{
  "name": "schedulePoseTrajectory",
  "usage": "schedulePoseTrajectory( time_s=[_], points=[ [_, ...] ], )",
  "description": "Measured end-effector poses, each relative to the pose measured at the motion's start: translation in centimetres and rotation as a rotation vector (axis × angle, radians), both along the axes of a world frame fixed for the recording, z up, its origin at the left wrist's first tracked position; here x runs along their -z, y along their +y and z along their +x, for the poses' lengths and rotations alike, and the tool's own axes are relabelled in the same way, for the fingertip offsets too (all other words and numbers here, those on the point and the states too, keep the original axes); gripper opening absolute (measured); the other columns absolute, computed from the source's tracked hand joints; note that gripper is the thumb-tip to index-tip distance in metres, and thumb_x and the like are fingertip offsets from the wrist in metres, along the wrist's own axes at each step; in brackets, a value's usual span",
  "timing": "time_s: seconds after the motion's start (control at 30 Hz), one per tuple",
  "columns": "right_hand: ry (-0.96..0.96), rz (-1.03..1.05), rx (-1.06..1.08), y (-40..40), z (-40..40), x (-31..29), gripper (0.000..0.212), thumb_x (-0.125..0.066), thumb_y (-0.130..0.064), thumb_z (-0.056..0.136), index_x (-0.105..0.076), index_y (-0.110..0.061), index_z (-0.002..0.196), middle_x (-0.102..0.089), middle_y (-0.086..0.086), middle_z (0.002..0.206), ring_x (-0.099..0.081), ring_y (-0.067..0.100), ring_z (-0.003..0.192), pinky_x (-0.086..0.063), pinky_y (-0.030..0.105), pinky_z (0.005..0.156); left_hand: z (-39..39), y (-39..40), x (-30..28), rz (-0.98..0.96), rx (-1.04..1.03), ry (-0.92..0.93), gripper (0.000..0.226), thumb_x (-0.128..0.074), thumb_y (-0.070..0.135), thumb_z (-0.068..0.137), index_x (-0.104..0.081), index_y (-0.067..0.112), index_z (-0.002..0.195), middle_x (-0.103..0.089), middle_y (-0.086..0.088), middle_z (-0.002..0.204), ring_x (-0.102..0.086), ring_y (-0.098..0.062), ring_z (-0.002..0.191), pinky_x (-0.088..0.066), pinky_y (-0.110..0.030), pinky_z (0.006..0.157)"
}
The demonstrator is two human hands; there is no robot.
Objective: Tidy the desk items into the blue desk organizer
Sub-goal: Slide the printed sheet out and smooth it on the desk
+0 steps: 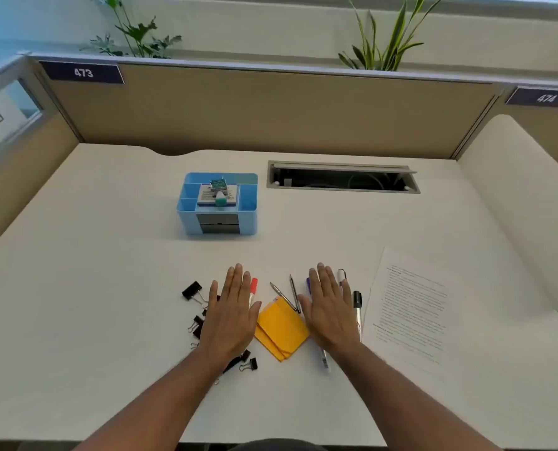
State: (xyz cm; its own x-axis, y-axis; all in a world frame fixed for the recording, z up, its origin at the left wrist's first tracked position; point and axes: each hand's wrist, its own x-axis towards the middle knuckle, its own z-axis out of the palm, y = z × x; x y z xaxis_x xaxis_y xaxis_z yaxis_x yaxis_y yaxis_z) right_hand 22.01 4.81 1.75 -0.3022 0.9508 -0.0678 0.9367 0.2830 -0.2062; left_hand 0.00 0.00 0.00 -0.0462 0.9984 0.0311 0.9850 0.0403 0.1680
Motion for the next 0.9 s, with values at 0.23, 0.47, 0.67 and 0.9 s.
schedulePoseTrajectory(
  time_s=[0.23,0.47,0.67,0.9],
  points=[
    [0.073,0.033,0.167,-3.5,3.7,2.3,0.072,-0.004,-0.058,0.099,-0.009,-0.021,0.16,-0.001,0.0,0.168,0.005,0.015,0.154,-0.003,0.043,0.125,1.2,-2.8,0.9,-0.004,0.049,-0.018,0.066,-0.02,0.05,0.102,0.005,0.024,0.157,0.006,-0.003,0.165,0.008,-0.018,0.152,-0.009,-0.05,0.122],
    [0.059,0.017,0.294,-4.0,5.3,4.3,0.075,-0.014,-0.065,0.099,-0.002,-0.024,0.16,0.002,0.003,0.168,0.009,0.019,0.154,-0.003,0.045,0.125,3.7,-4.8,2.3,-0.044,0.338,0.115,0.066,-0.026,0.051,0.103,-0.008,0.018,0.158,0.004,-0.007,0.166,0.005,-0.023,0.152,-0.01,-0.055,0.117],
    [0.072,0.016,0.222,-3.3,3.0,4.2,0.073,-0.018,-0.065,0.1,0.003,-0.027,0.159,0.002,0.003,0.168,0.006,0.02,0.154,-0.005,0.043,0.124,2.7,-4.8,3.1,-0.091,0.317,0.149,0.065,-0.026,0.053,0.103,-0.013,0.019,0.157,-0.004,-0.009,0.165,-0.002,-0.025,0.152,-0.014,-0.055,0.116],
    [-0.037,0.029,0.117,-1.4,-0.2,4.1,0.073,-0.007,-0.063,0.1,-0.003,-0.021,0.16,-0.001,0.006,0.168,0.004,0.023,0.154,0.001,0.048,0.124,0.3,-4.5,3.3,-0.113,0.251,0.165,0.065,-0.023,0.053,0.103,-0.012,0.019,0.157,-0.003,-0.009,0.165,0.0,-0.025,0.152,-0.014,-0.055,0.116]
  ],
)
